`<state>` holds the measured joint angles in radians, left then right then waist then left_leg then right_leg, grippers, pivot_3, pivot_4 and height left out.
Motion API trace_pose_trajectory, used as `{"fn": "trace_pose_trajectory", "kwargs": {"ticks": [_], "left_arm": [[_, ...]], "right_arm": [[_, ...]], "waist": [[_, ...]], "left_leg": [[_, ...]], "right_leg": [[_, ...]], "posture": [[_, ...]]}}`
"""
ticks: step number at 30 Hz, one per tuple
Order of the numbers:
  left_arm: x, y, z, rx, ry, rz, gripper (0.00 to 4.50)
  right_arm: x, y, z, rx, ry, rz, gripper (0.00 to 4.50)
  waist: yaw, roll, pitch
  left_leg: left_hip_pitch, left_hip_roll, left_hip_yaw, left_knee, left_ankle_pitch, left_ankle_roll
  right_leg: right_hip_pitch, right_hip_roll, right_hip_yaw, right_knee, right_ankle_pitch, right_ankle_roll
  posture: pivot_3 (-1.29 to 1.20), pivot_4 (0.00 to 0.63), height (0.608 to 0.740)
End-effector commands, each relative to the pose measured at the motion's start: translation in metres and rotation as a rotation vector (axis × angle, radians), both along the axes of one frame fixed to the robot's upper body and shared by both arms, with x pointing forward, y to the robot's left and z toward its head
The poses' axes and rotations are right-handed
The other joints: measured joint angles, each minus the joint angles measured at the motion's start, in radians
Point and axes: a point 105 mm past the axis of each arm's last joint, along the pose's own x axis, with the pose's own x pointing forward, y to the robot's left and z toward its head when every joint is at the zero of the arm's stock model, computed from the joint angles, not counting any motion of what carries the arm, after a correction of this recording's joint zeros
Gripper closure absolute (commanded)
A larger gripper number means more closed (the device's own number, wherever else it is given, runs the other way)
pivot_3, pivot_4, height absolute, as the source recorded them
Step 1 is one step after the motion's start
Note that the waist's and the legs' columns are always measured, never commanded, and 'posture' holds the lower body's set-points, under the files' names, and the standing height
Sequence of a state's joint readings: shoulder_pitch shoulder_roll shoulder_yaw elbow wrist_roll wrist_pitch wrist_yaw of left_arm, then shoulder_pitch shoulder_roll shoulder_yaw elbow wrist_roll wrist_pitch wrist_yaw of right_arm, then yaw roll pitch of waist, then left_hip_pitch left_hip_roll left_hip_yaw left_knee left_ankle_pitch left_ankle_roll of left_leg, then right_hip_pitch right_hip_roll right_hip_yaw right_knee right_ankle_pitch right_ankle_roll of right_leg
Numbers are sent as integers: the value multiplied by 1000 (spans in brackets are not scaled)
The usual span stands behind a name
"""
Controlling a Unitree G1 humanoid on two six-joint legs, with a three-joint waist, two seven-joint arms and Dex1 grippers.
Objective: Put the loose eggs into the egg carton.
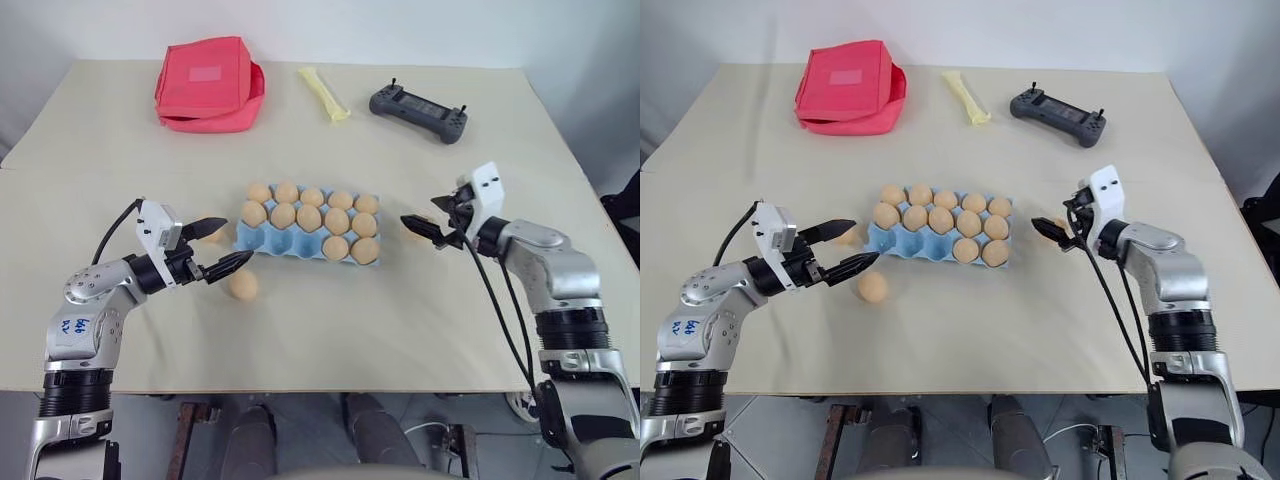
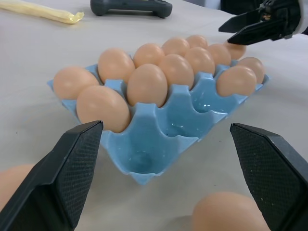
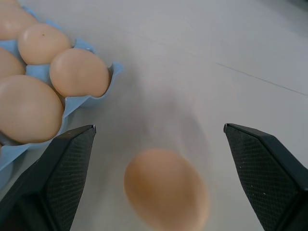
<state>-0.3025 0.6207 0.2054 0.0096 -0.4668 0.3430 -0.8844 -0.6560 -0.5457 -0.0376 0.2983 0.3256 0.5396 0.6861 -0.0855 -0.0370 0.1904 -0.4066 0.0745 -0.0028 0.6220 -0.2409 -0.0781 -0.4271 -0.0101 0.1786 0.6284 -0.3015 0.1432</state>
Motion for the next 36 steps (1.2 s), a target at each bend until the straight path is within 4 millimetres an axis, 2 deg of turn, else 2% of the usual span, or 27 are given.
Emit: {"fn": "trace_pose_trajectory", "kwargs": {"ticks": [1,4,5,7,12,13,18,21,23,28,32,36], "left_arm": [[-5,3,14,4,-56,8,0],[-6,4,14,4,-56,15,0],[-6,4,14,4,-56,17,0],[-6,4,13,4,-55,19,0],[-5,3,12,4,-55,20,0],[-5,3,12,4,-55,19,0],[-3,3,13,4,-58,16,0],[-2,4,13,5,-60,18,0],[-2,4,13,6,-62,22,0],[1,11,13,21,-74,62,0],[2,21,13,46,-88,110,0],[1,28,12,54,-100,144,0]], "right_arm": [[9,1,-1,-25,-22,8,33],[11,1,-7,-49,-9,14,33],[11,1,-8,-56,-10,12,205],[10,1,-9,-59,-13,18,633],[7,-1,-6,-65,-32,11,2293],[6,-2,-4,-65,-40,10,2475],[-1,7,21,-46,-100,34,2655],[-13,35,49,-10,-145,120,2708],[-19,47,58,3,-152,157,2708],[-40,100,76,42,-162,317,2708],[-56,151,78,86,-153,453,2708],[-62,175,61,81,-116,510,2708]], "waist": [[-1,0,0],[-1,0,0],[-1,0,0],[-1,0,0],[-4,0,0],[-4,0,0],[-4,0,0],[-4,0,0],[-4,0,0],[-4,0,0],[-13,0,0],[-16,0,0]], "left_leg": [[0,0,0,0,0,0],[0,0,0,-1,0,0],[0,0,0,-1,0,0],[0,0,0,0,0,0],[0,0,0,0,0,0],[0,0,0,0,0,0],[0,0,0,0,0,0],[0,0,0,0,0,0],[0,0,0,0,0,0],[0,0,0,0,0,0],[0,0,0,0,0,0],[0,1,0,-1,0,0]], "right_leg": [[0,0,0,0,0,0],[0,0,0,0,0,0],[0,0,0,0,0,0],[0,0,0,0,0,0],[0,0,0,1,0,0],[0,0,0,1,0,0],[0,0,0,1,0,0],[0,0,0,1,0,0],[-1,0,0,2,0,0],[-1,0,0,2,0,0],[-1,1,0,2,0,-1],[-1,0,-1,2,-1,-1]], "posture": [[0,150,740],[0,150,740],[0,150,740],[0,150,740],[0,150,740],[0,150,740],[0,150,740],[0,150,740],[0,150,740],[0,150,740],[0,150,740],[0,150,740]]}}
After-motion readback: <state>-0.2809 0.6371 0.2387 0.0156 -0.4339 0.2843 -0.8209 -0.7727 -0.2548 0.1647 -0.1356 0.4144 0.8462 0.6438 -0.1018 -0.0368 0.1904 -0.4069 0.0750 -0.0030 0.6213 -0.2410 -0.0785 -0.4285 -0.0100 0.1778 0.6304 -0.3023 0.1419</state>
